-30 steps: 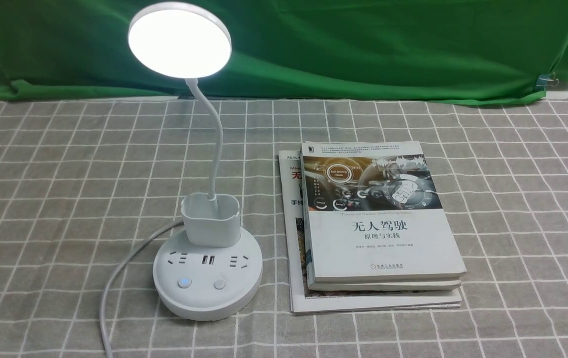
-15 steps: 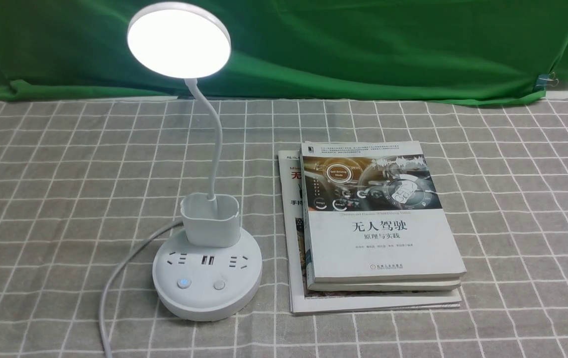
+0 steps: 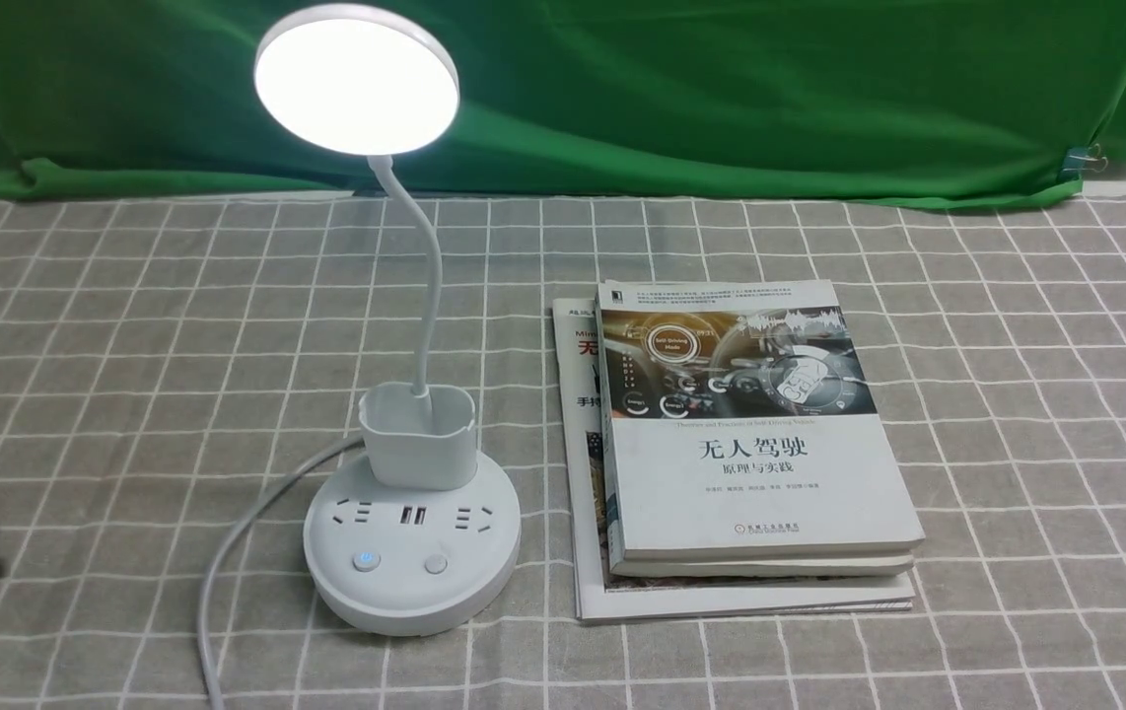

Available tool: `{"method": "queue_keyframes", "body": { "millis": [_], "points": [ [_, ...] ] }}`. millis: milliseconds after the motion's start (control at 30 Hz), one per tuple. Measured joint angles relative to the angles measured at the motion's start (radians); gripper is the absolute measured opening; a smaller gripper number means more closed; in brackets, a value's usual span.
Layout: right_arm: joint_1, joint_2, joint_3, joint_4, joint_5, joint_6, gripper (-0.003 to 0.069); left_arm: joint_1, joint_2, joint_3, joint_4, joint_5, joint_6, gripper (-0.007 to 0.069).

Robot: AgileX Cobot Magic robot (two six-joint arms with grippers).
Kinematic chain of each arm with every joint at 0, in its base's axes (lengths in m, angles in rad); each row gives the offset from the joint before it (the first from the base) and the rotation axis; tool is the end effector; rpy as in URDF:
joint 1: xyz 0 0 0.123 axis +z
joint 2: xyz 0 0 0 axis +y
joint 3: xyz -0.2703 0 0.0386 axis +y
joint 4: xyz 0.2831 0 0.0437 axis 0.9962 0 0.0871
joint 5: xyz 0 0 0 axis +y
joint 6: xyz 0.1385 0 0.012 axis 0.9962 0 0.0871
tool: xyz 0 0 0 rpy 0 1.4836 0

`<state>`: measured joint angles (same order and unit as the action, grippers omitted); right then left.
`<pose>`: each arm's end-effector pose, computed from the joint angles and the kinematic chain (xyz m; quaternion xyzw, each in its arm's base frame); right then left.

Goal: Turn off the desk lamp on the grey coffee tablecloth by hand.
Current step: 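Press the power button on the round power strip under the lamp with the left gripper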

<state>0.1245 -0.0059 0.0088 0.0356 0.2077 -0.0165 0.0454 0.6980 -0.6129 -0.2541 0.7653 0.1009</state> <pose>0.1494 0.0197 0.1857 -0.0422 0.7481 0.0500 0.6603 0.2048 -0.0150 0.2527 -0.0242 0.9132 -0.0878 0.3972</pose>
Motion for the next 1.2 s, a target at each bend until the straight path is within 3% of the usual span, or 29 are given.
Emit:
{"method": "queue_keyframes", "body": {
  "millis": [133, 167, 433, 567, 800, 1200],
  "points": [
    [0.0, 0.0, 0.0, 0.0, 0.0, 0.0, 0.0035, -0.066, 0.199, -0.058, -0.021, 0.04, 0.064, -0.0003],
    [0.0, 0.0, 0.0, 0.0, 0.0, 0.0, 0.0035, -0.127, 0.297, -0.075, -0.007, 0.035, 0.065, -0.0007],
    [0.0, 0.0, 0.0, 0.0, 0.0, 0.0, 0.0035, -0.453, 0.676, -0.269, 0.105, 0.108, -0.072, -0.001],
    [0.0, 0.0, 0.0, 0.0, 0.0, 0.0, 0.0035, -0.535, 0.806, -0.378, 0.096, 0.131, -0.081, -0.001],
    [0.0, 0.0, 0.0, 0.0, 0.0, 0.0, 0.0035, -0.548, 0.995, -0.531, 0.092, 0.169, -0.094, -0.001],
    [0.0, 0.0, 0.0, 0.0, 0.0, 0.0, 0.0035, -0.548, 1.11, -0.598, 0.079, 0.154, -0.068, -0.001]
  ]
}}
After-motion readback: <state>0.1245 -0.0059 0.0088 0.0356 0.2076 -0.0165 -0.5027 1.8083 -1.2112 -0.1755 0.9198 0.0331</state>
